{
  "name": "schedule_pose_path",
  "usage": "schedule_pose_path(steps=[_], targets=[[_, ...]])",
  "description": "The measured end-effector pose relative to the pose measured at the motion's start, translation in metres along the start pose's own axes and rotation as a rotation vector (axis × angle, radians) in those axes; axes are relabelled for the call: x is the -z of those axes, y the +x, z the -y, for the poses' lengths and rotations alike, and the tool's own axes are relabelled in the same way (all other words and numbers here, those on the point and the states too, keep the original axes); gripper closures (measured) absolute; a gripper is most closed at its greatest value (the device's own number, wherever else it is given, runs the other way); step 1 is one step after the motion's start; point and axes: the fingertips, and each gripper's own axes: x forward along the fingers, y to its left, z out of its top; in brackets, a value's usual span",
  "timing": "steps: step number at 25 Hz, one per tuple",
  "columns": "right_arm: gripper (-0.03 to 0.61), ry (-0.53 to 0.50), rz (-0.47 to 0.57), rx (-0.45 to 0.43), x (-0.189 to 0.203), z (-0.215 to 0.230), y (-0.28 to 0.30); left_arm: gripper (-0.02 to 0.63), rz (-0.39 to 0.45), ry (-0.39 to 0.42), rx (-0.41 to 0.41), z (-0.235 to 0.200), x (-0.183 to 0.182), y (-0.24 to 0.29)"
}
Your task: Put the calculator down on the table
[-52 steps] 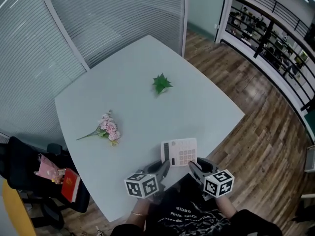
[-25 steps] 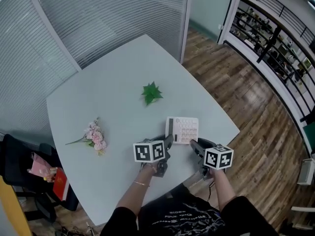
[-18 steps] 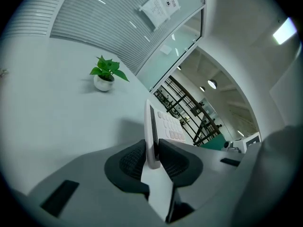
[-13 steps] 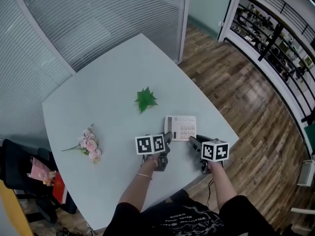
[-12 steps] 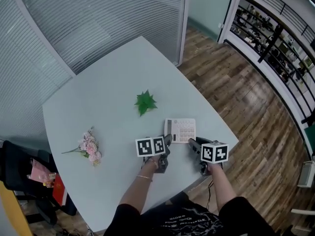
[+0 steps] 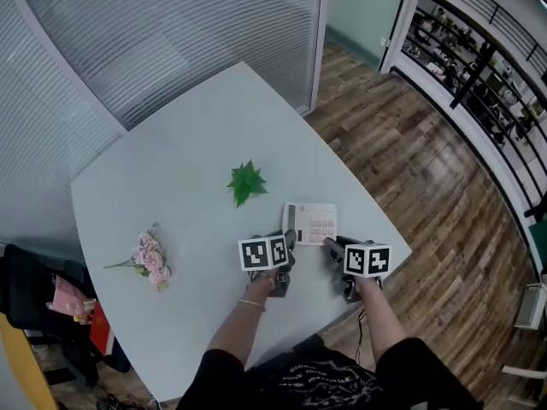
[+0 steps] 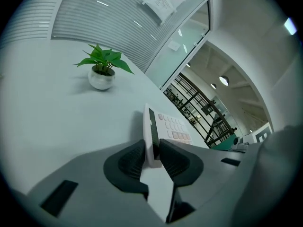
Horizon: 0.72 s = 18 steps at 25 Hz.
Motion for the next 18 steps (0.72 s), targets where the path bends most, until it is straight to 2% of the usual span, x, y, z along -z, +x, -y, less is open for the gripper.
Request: schedule_pose_path(steps=[3, 7, 12, 15, 16, 17, 18], targets=[[0.443, 0.009, -0.013, 0.013, 0.0009, 0.0025, 0.0011, 0.506, 0.008, 0.008, -0.020, 0.0019, 0.0003, -0.0004], [0.437, -0.036, -0.034, 0.033, 0.0010, 0.0048, 0.0021, 0.508, -0.001, 0.014, -0.021, 0.0040, -0.0003, -0.0004], [0.431, -0.091, -0.057, 0.082, 0.0018, 0.0077, 0.0065, 0.502, 0.035, 0.084, -0.021, 0.0061, -0.0024, -0.0010], [0.409, -0.155, -0.059, 0.118, 0.0023, 0.0078, 0.0062, 0.416, 0.046, 0.067, -0.037, 0.0017, -0.0018, -0.0018], [0.363, -0.160, -0.054, 0.114, 0.0014, 0.0064, 0.0055, 0.318, 0.050, 0.051, -0.030, 0.0015, -0.0016, -0.0027], [0.315, -0.162, -0.047, 0.106, 0.0001, 0.0044, 0.0041, 0.287, 0.056, 0.037, -0.019, 0.0023, -0.0015, -0.0043], [0.288, -0.164, -0.036, 0.096, -0.0011, 0.0021, 0.0018, 0.287, 0.064, 0.027, -0.011, 0.0036, -0.0013, -0.0067]])
